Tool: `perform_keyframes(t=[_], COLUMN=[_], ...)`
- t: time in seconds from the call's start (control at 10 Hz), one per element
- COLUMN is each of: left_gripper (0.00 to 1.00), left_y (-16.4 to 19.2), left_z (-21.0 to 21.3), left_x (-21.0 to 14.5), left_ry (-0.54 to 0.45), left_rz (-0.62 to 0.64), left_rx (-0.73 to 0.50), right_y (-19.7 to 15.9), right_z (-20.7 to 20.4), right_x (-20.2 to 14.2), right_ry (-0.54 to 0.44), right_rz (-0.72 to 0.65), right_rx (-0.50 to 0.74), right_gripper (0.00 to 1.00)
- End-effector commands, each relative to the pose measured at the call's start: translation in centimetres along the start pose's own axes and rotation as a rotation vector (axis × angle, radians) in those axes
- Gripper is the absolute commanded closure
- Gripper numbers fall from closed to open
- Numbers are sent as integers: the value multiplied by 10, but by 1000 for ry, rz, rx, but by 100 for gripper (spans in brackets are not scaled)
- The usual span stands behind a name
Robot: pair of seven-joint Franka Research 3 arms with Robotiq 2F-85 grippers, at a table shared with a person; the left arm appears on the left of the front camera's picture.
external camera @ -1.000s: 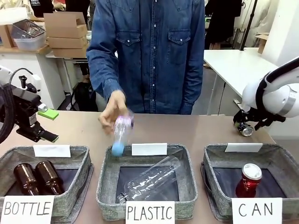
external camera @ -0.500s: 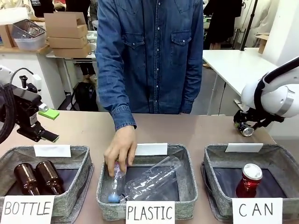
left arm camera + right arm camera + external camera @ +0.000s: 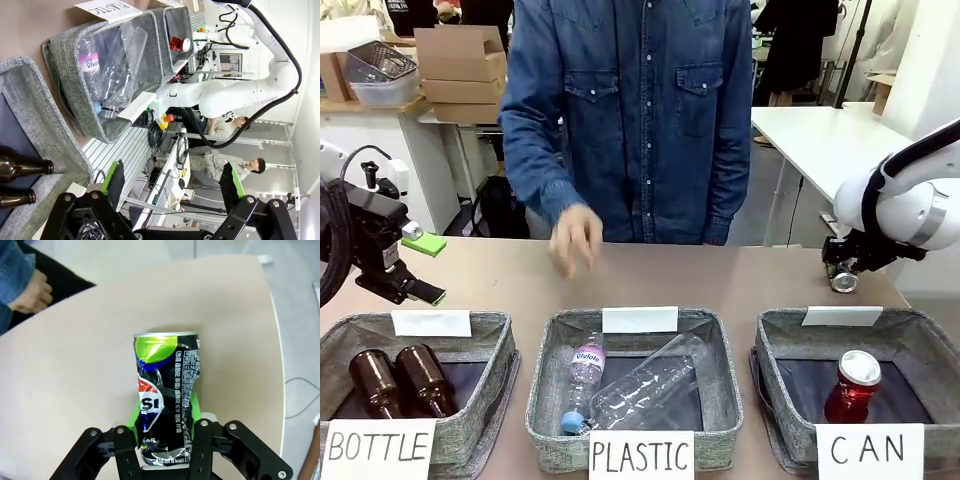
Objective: Sort the can waste into the basket.
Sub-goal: Pick up the can waste from the table and place it in the right Fabric basket.
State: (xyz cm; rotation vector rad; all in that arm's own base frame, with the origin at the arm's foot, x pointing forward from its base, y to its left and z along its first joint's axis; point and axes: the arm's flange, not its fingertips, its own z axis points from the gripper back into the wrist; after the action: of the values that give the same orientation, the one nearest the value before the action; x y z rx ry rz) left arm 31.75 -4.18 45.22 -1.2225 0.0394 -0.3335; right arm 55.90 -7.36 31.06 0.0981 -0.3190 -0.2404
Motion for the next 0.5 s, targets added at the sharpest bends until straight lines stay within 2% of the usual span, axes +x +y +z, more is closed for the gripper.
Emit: perform_keyframes(t=[0.0, 0.4], left_gripper=[0, 0], left_y=[0, 0], left_z=[-5, -5], left_x=[-10, -10], left_ry=[-4, -4], left_rz=[9, 9], left_rx=[-6, -6], right_y=[2, 3], right_z=[-4, 4], right_x=[-1, -2], right_ry=[17, 1], right_rz=[-11, -26], right_rx=[21, 38], right_gripper=[100, 100])
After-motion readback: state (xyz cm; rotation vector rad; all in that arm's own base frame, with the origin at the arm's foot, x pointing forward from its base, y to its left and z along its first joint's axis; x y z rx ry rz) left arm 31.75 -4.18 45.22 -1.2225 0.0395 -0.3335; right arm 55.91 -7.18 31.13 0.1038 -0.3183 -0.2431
